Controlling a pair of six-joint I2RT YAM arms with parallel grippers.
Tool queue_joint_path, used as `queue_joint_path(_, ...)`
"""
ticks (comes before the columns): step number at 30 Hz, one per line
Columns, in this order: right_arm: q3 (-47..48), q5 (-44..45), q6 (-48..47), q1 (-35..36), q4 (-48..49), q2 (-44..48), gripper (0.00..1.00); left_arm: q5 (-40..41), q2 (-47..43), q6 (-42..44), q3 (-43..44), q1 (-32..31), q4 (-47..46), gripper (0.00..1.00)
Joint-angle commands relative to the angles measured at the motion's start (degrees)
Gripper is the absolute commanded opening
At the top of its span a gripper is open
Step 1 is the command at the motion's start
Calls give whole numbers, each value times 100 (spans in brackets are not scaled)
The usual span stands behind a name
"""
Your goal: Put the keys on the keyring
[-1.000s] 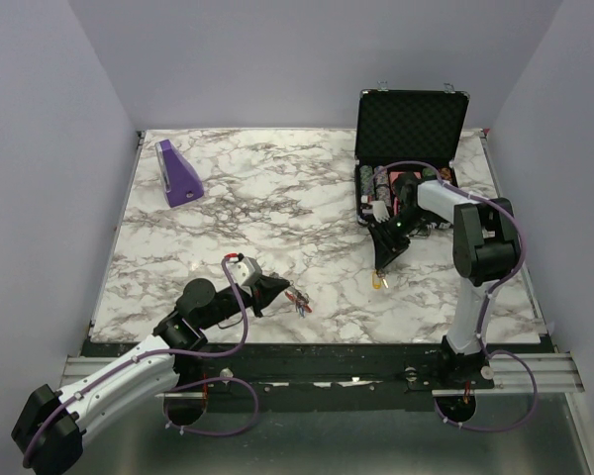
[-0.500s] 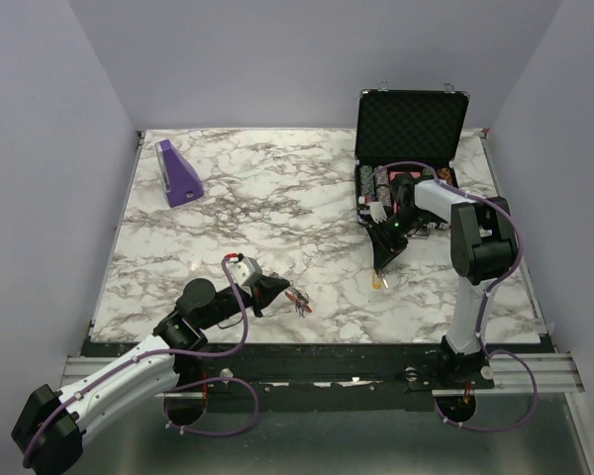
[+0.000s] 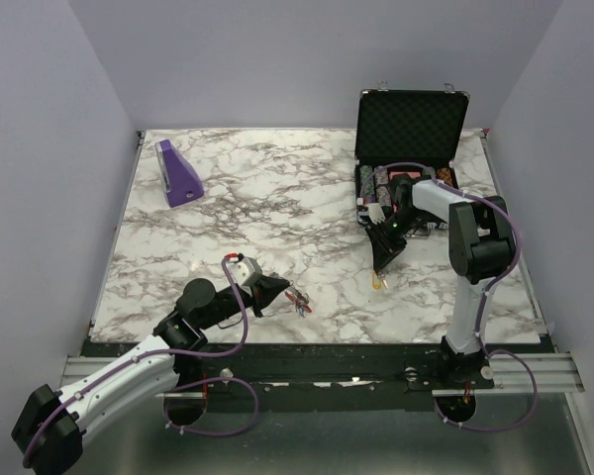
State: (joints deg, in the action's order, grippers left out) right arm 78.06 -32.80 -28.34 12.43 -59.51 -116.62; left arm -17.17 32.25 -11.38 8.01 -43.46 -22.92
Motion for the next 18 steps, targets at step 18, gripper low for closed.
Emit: queue_joint_path(18,139,63,-49,41,-88,-89,1,-14,-122,48,139,22,-46,0)
